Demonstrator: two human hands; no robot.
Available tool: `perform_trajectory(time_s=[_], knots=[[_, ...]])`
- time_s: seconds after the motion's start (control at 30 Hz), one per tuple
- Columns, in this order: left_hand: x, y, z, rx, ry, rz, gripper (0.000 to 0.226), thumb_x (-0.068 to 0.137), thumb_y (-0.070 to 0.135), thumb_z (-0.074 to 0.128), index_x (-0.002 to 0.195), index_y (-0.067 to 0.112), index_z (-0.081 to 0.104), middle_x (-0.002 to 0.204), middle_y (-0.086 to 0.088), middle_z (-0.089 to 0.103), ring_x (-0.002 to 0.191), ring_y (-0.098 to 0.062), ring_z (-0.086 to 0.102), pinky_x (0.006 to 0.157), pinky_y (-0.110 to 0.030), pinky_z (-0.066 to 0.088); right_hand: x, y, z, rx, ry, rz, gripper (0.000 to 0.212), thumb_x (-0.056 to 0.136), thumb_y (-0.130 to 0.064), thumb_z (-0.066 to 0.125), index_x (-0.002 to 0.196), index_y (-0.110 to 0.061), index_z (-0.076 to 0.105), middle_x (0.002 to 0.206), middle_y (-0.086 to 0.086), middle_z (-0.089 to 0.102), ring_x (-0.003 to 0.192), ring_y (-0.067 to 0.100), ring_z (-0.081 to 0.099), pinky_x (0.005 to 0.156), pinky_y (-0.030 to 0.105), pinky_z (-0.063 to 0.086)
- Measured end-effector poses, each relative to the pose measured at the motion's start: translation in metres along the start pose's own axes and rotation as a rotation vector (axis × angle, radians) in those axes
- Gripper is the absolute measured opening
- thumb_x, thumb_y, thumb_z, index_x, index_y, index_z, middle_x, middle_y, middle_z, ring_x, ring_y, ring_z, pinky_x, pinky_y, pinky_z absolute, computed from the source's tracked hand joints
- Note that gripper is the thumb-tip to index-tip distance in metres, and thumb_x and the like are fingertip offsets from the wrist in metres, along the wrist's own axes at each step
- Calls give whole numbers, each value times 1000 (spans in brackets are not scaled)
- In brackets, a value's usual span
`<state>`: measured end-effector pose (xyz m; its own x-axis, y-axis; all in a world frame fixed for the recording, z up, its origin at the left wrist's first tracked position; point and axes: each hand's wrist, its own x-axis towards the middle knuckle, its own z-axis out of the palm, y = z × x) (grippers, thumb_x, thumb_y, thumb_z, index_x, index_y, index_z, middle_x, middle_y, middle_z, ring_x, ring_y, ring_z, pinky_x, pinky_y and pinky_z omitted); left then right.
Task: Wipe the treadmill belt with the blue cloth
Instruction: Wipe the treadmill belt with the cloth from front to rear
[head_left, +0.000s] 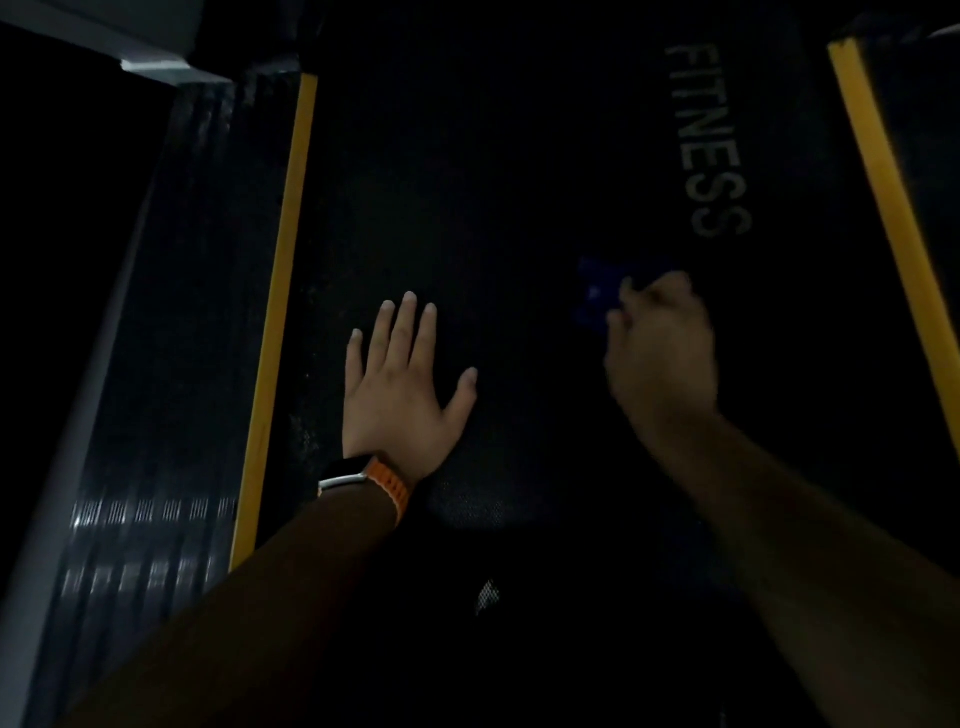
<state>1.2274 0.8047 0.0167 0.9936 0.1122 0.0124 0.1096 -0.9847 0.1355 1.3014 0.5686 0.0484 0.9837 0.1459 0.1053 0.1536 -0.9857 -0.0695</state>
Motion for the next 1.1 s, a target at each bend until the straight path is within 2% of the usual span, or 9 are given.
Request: perform_trajectory(time_s=[0.1, 0.17, 0.3, 0.37, 0.53, 0.63, 0.73, 0.9, 1.1], knots=[[3, -2, -1, 12, -32, 3, 83, 98, 66, 28, 165, 19, 16, 173, -4, 9, 160, -21, 2, 129, -47, 1, -66, -55, -6, 249, -179, -254, 40, 97, -25, 43, 129, -6, 57, 104, 11, 55, 86, 26, 52, 74, 39, 51], [2, -1, -2, 13, -31, 11, 83, 98, 66, 27, 165, 18, 16, 173, -4, 9, 160, -22, 2, 129, -48, 1, -59, -39, -13, 182, -213, -459, 43, 95, -29, 43, 132, -12, 57, 106, 9, 53, 86, 25, 52, 72, 39, 53], [-1, -1, -2, -9, -8, 13, 80, 101, 66, 25, 164, 17, 19, 173, -5, 12, 160, -22, 5, 129, -48, 2, -15, 29, -9, 2, -72, -35, 31, 97, -15, 42, 119, -5, 60, 113, 19, 56, 98, 36, 54, 82, 42, 48], [-1, -1, -3, -16, -18, 17, 81, 100, 66, 24, 164, 17, 19, 173, -4, 12, 160, -22, 5, 128, -48, 2, -40, -9, -9, -95, -114, -7, 41, 93, -14, 34, 127, 0, 52, 113, 22, 53, 97, 35, 52, 82, 39, 43], [1, -6, -11, -12, -75, 57, 82, 100, 67, 18, 165, 18, 15, 173, -5, 8, 160, -22, 3, 128, -47, 1, -88, -52, -8, 91, -269, -516, 52, 89, -24, 62, 138, -13, 50, 114, 10, 51, 91, 28, 54, 72, 39, 53], [-9, -20, -19, -38, -91, 82, 80, 101, 66, 18, 165, 18, 17, 173, -3, 9, 160, -21, 3, 129, -46, 3, -41, -1, 0, -112, -179, -229, 36, 97, -26, 37, 128, -17, 52, 119, 11, 48, 98, 29, 52, 83, 41, 50], [-30, -47, -28, 12, -79, 76, 79, 102, 64, 20, 163, 15, 24, 172, -6, 16, 159, -24, 12, 128, -47, 13, -69, -40, 4, -49, -113, 4, 47, 93, -20, 51, 136, -3, 46, 116, 17, 51, 97, 31, 51, 84, 38, 44], [-52, -77, -37, 100, -111, 128, 75, 104, 57, 21, 161, 9, 29, 169, -11, 23, 157, -28, 20, 126, -46, 22, -103, -93, -9, 128, -236, -574, 54, 88, -16, 54, 140, -9, 46, 111, 8, 48, 89, 28, 51, 65, 37, 52], [-50, -70, -34, 123, -95, 116, 72, 104, 52, 26, 160, 8, 31, 168, -11, 26, 156, -29, 25, 122, -46, 28, -39, -51, 2, -69, -85, -24, 52, 87, -12, 51, 138, -1, 46, 123, 22, 49, 100, 39, 53, 84, 43, 49]])
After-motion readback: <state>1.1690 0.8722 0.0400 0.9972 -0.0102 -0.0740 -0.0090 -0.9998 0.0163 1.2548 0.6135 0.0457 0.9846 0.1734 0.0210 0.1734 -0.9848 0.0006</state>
